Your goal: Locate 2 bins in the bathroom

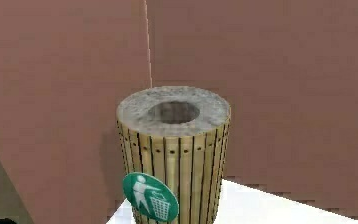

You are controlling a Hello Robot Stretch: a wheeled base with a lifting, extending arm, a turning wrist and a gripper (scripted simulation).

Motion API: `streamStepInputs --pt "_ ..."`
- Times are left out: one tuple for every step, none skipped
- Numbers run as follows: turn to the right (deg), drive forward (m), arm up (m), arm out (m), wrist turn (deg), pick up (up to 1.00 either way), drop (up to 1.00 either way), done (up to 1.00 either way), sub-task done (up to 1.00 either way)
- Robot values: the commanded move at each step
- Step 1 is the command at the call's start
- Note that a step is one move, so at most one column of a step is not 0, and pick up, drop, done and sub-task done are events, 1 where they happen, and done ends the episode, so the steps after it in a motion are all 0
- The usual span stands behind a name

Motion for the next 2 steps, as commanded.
streamStepInputs --pt "0.0 0.0 0.0 0.0 0.0 0.0 0.0 0.0 1.0" --pt "45.0 0.0 0.0 0.0 0.0 0.0 0.0 0.0 0.0"
